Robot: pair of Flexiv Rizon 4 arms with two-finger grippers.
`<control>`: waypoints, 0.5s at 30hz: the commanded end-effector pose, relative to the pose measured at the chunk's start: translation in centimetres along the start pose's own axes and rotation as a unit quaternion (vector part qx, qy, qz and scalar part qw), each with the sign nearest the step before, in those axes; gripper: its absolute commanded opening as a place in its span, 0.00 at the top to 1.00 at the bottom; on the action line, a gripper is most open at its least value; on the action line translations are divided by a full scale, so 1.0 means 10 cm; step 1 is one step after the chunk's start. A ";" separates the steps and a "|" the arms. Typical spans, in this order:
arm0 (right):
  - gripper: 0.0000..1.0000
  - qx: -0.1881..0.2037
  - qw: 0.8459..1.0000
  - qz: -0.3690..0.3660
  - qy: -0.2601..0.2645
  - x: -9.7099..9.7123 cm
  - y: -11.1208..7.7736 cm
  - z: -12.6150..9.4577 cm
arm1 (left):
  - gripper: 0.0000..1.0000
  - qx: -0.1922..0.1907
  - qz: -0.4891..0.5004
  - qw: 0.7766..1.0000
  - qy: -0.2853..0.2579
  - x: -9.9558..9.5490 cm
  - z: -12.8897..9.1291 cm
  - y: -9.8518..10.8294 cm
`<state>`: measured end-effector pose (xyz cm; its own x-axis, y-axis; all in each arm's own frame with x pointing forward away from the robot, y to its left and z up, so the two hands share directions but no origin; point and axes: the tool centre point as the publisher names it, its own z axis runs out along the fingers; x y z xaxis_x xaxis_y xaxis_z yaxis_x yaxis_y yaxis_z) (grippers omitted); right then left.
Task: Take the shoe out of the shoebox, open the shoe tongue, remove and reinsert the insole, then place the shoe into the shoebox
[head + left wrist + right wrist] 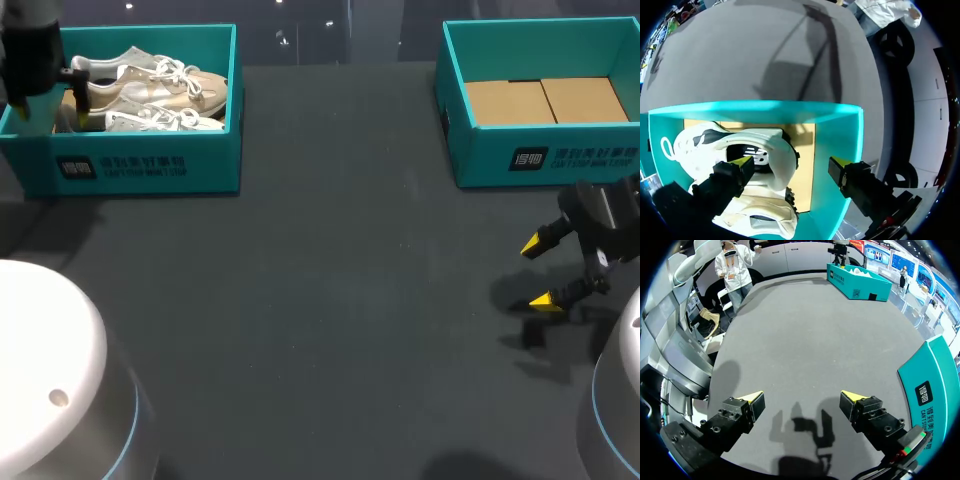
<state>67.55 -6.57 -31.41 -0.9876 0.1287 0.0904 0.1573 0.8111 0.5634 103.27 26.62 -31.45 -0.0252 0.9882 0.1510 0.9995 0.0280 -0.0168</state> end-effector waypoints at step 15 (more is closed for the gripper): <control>0.00 0.001 1.000 0.000 0.000 0.01 0.00 0.00 | 0.31 0.010 -0.003 1.000 0.003 -0.03 0.35 0.05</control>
<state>67.55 -6.57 -31.40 -0.9876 0.1286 0.0904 0.1572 0.8111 0.5634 103.46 26.87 -34.41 -0.0325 0.9871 0.1565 0.9986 0.0384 -0.0350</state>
